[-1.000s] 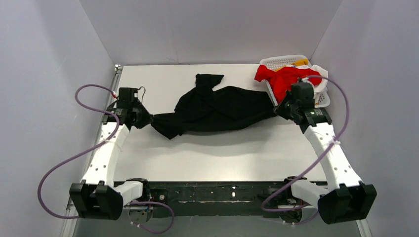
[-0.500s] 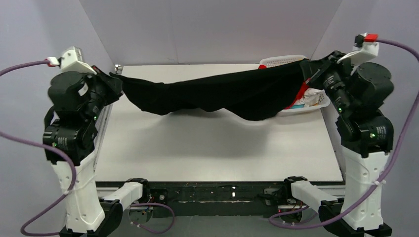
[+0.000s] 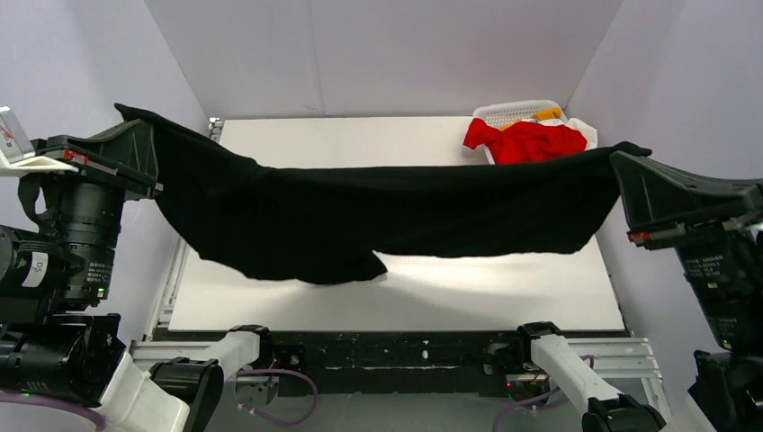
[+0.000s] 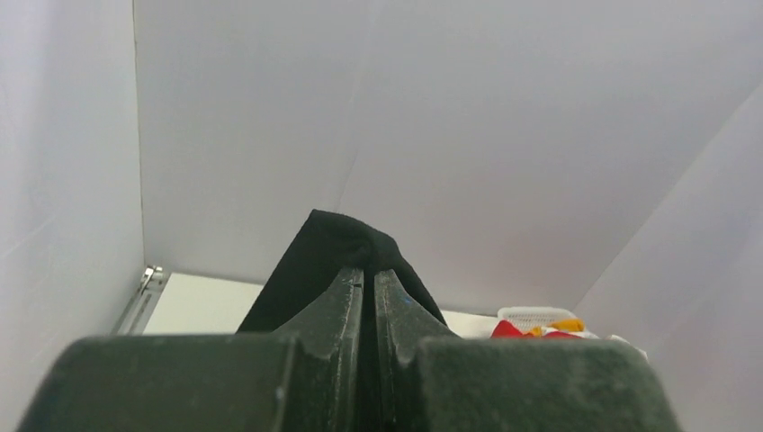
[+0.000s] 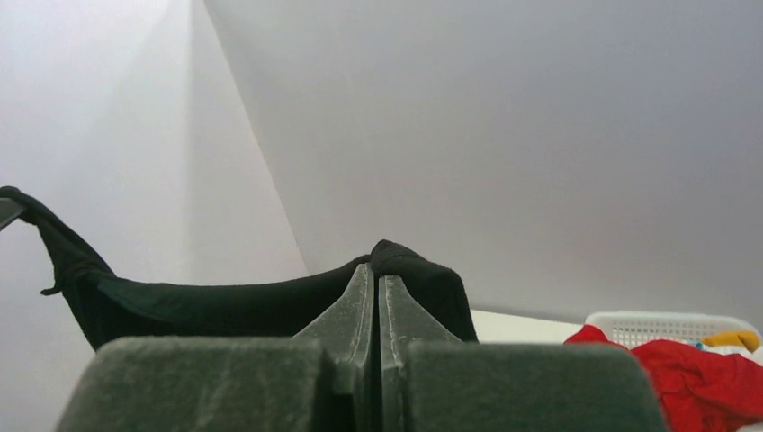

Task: Fold and stack the t-shirts
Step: Flatten out the tshirt

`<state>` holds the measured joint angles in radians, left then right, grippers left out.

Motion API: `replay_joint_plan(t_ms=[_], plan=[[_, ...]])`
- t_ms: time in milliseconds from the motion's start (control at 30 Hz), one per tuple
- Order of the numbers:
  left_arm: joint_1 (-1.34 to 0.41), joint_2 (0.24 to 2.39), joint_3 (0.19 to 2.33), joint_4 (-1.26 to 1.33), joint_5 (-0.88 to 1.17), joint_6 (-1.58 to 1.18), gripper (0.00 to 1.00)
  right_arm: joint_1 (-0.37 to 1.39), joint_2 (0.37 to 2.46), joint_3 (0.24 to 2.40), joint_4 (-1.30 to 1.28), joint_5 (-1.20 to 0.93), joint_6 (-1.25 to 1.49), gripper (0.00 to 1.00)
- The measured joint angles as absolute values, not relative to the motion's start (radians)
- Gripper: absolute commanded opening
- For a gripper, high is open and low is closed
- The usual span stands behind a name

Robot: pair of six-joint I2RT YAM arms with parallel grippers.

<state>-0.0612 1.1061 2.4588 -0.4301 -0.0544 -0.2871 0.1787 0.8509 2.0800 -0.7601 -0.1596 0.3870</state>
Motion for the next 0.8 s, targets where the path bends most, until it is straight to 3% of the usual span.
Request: replay_joint_plan(t_ms=[267, 467, 800], plan=[[-0.061, 1.179, 2.537, -0.323, -0.039, -0.284, 0.0, 0.179, 0.817, 2.076, -0.718, -0.182, 0.389, 0.01], [-0.061, 1.296, 2.486, -0.266, -0.097, -0.278, 0.0, 0.179, 0.873, 1.982, -0.682, -0.069, 0.398, 0.01], [-0.061, 1.644, 1.882, -0.099, -0.122, -0.266, 0.0, 0.169, 1.259, 1.396, -0.467, 0.067, 0.49, 0.01]])
